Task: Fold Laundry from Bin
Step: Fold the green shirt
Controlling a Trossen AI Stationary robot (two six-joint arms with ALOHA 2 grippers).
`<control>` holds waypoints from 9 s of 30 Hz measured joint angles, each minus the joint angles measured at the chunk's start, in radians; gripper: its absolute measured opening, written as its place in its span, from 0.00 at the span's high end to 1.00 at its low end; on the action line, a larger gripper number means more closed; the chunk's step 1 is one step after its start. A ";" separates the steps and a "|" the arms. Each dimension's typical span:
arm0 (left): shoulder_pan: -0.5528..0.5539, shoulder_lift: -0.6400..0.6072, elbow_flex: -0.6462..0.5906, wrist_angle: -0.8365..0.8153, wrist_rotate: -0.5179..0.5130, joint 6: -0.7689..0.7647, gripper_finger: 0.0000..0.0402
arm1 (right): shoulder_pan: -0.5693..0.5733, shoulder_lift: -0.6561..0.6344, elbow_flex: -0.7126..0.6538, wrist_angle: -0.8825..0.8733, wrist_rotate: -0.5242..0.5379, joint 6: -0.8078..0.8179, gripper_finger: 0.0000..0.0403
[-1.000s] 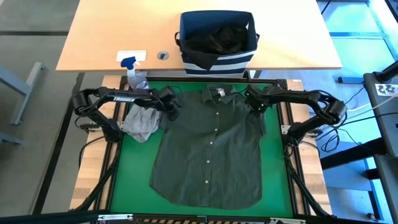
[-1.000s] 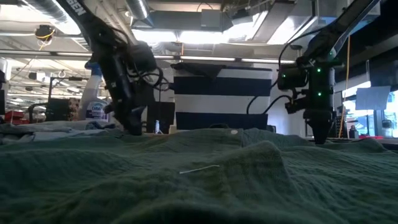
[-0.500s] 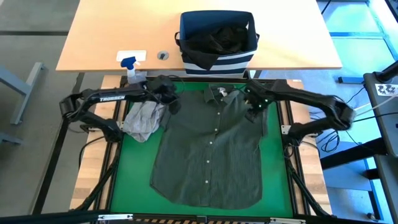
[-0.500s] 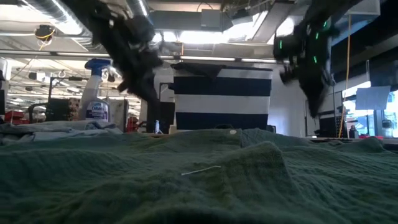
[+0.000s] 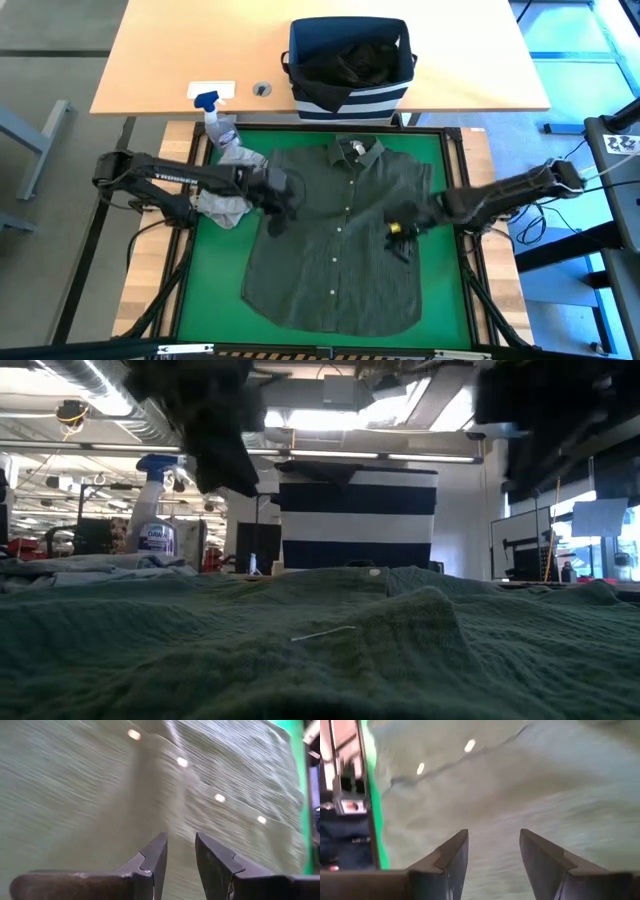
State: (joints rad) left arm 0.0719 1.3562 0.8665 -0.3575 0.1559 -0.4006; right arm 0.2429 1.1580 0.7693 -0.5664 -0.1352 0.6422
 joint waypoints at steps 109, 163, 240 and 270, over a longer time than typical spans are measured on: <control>0.256 0.667 0.290 0.553 0.132 -0.042 0.76 | -0.183 0.048 -0.246 0.175 0.267 0.162 0.56; 0.186 0.657 0.355 0.065 -0.266 0.324 0.76 | 0.072 0.140 -0.102 0.027 0.288 0.162 0.56; -0.746 0.327 -0.092 0.165 -0.268 -0.135 0.58 | 0.719 0.463 0.104 0.209 0.388 0.124 0.41; -0.773 0.331 -0.093 0.136 -0.109 -0.147 0.98 | 0.727 0.586 0.108 0.129 0.342 0.052 0.55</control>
State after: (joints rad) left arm -0.7006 1.6875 0.7734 -0.2218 0.0470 -0.5480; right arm 0.9703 1.7442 0.8773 -0.4377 0.2072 0.6945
